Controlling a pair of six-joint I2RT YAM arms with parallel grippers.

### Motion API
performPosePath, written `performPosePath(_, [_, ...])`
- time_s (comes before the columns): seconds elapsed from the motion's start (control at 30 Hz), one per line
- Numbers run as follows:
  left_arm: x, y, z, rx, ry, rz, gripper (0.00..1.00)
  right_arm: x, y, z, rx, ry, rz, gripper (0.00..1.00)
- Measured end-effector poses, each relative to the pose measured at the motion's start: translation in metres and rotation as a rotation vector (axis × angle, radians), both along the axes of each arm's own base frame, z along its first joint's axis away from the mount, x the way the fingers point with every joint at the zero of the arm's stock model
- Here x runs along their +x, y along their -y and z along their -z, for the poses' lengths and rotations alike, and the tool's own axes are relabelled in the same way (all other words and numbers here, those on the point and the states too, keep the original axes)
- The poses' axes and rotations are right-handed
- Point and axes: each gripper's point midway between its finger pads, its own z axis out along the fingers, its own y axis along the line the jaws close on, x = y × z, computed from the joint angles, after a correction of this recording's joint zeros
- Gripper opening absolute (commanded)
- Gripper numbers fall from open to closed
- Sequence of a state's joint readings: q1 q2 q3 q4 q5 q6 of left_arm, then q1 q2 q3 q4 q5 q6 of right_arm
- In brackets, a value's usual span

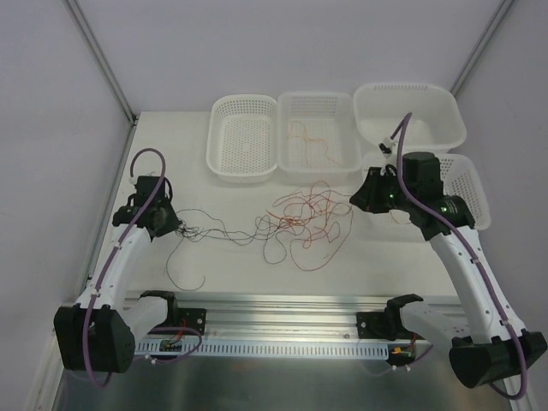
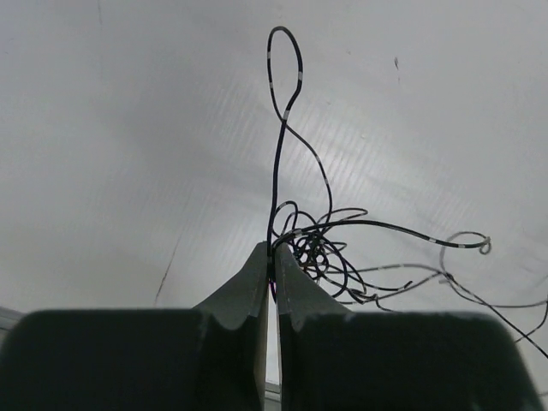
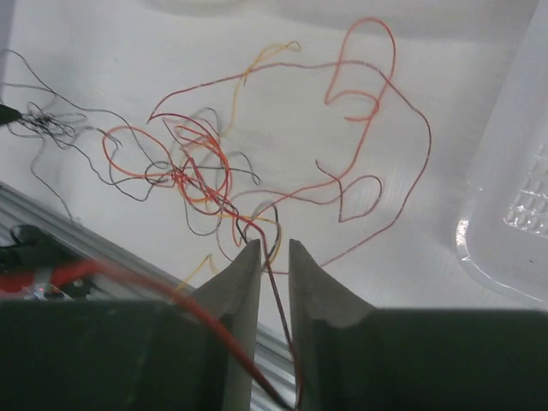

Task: Untangle the cables

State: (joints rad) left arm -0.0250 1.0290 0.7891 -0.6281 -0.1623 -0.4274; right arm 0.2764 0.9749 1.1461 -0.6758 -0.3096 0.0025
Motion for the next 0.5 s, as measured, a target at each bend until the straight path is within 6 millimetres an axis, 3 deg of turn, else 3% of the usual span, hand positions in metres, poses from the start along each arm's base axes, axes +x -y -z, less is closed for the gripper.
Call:
performPosePath(0.07, [-0.003, 0.005, 0.005, -0.024, -0.014, 0.023, 0.00, 0.001, 0.000, 0.027, -0.038, -0.094, -0.007, 0.48])
performPosePath(0.17, [-0.006, 0.018, 0.007, -0.074, -0.023, 0.081, 0.00, -0.005, 0.001, 0.064, -0.115, -0.212, -0.015, 0.59])
performPosePath(0.23, [-0.006, 0.028, 0.005, -0.117, -0.015, 0.126, 0.00, -0.015, -0.003, 0.078, -0.177, -0.250, -0.044, 0.60])
performPosePath(0.5, [-0.018, 0.051, 0.011, -0.206, 0.010, 0.256, 0.00, -0.036, -0.055, 0.065, -0.268, -0.136, -0.261, 0.62])
